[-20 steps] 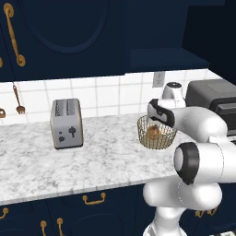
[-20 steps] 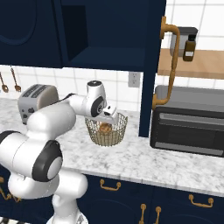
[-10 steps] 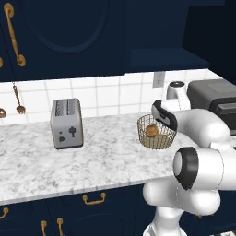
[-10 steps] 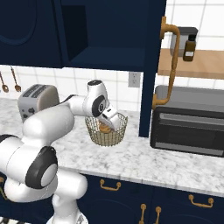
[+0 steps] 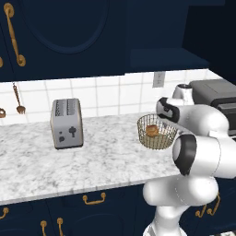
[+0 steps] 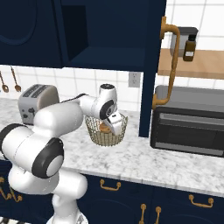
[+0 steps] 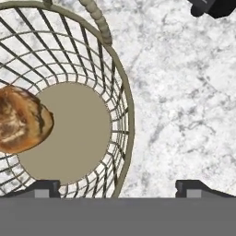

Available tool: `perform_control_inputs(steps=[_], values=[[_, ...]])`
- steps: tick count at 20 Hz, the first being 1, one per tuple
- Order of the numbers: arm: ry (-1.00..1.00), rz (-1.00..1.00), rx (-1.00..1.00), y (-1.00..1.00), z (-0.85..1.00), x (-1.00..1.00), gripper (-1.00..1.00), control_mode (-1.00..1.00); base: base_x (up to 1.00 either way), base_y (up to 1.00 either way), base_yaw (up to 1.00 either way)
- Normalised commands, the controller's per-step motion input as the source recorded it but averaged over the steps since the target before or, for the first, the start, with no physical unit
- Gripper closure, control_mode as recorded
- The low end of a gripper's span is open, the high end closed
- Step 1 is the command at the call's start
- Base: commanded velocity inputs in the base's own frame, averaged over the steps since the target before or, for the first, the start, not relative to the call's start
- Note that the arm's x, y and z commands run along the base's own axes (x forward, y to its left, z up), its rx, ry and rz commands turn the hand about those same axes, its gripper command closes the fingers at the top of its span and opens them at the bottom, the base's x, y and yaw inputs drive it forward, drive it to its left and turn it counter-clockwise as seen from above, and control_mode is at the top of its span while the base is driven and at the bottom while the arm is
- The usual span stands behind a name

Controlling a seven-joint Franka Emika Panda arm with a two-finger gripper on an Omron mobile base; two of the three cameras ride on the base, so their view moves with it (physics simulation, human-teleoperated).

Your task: Open the cabinet, pick up the bread from the cabinet and place it in the basket. Then move the basket to the dining counter.

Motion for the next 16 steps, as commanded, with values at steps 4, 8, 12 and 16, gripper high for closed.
perform_control_inputs(steps=[4, 8, 12, 16], values=[[0.0, 0.0, 0.04, 0.0, -0.41, -0.03, -1.0, -1.0, 0.0, 0.0, 0.0], [0.0, 0.0, 0.0, 0.01, -0.57, 0.0, -1.0, -1.0, 0.0, 0.0, 0.0], [0.0, 0.0, 0.01, 0.09, -0.29, 0.0, -1.0, -1.0, 0.0, 0.0, 0.0], [0.0, 0.0, 0.01, 0.12, -0.24, 0.0, 1.0, -1.0, 0.0, 0.0, 0.0]])
